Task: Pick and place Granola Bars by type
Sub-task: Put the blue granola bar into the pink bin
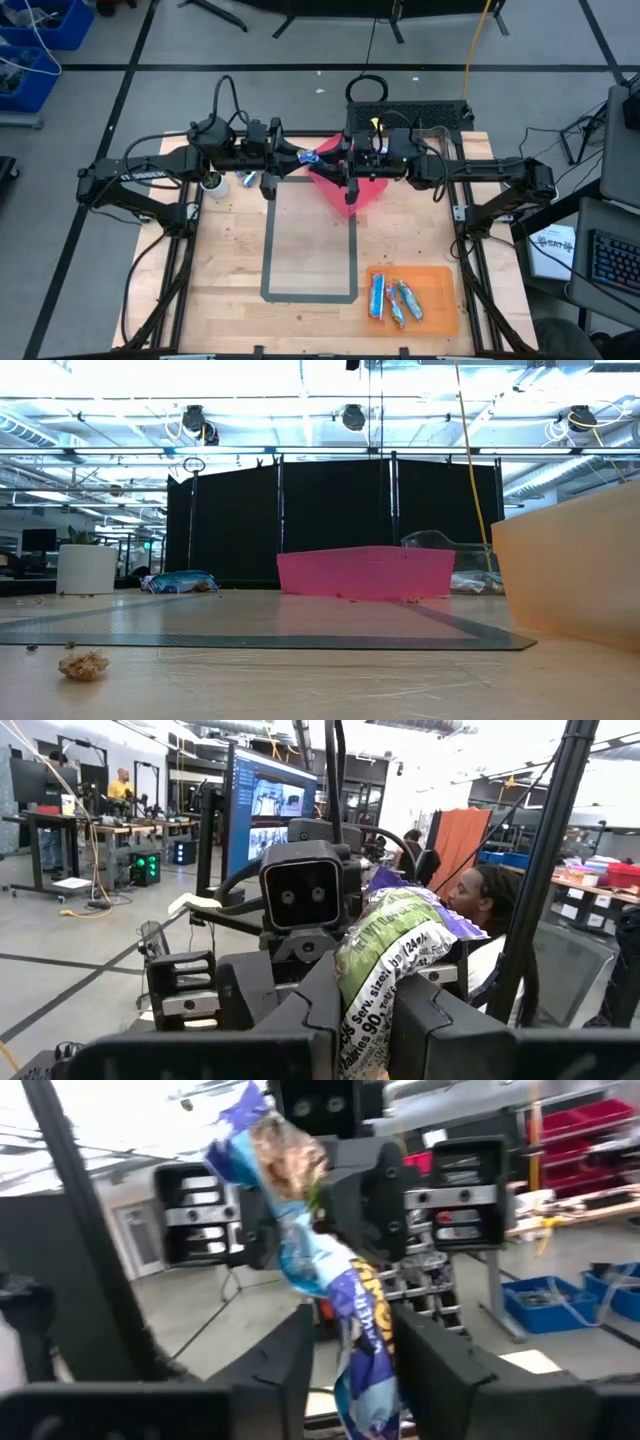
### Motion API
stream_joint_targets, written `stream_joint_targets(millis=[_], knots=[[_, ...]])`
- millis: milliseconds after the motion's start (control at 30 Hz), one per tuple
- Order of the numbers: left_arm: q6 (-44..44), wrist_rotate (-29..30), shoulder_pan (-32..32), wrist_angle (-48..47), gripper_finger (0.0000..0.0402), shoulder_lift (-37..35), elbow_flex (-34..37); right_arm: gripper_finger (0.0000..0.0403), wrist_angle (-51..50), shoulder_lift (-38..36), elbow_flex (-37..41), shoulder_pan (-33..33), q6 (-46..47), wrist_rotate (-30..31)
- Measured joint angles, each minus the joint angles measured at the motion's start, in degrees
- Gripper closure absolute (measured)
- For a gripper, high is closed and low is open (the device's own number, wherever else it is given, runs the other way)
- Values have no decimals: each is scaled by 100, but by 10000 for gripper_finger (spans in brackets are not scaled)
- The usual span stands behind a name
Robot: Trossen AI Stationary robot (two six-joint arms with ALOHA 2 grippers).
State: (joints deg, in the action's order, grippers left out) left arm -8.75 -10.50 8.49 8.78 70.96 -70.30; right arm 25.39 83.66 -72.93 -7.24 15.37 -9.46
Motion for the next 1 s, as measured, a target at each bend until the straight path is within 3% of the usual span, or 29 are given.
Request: stream_joint_targets(millis=[233,400,567,833,1000], knots=[[-3,12,98,-77,356,-2,2,186,-354,-52,0,-27,-38,-321],[-2,-34,222,-178,358,-7,2,147,-1770,-471,2,-156,-524,-214],[-91,-146,352,-234,359,-7,-15,140,-3029,-1036,6,-256,-943,478],[-195,-168,817,-714,359,68,-235,140,-4061,-1532,7,115,-738,483],[-114,-324,1141,-1665,360,423,-886,140,-4486,-1543,7,632,-710,479]])
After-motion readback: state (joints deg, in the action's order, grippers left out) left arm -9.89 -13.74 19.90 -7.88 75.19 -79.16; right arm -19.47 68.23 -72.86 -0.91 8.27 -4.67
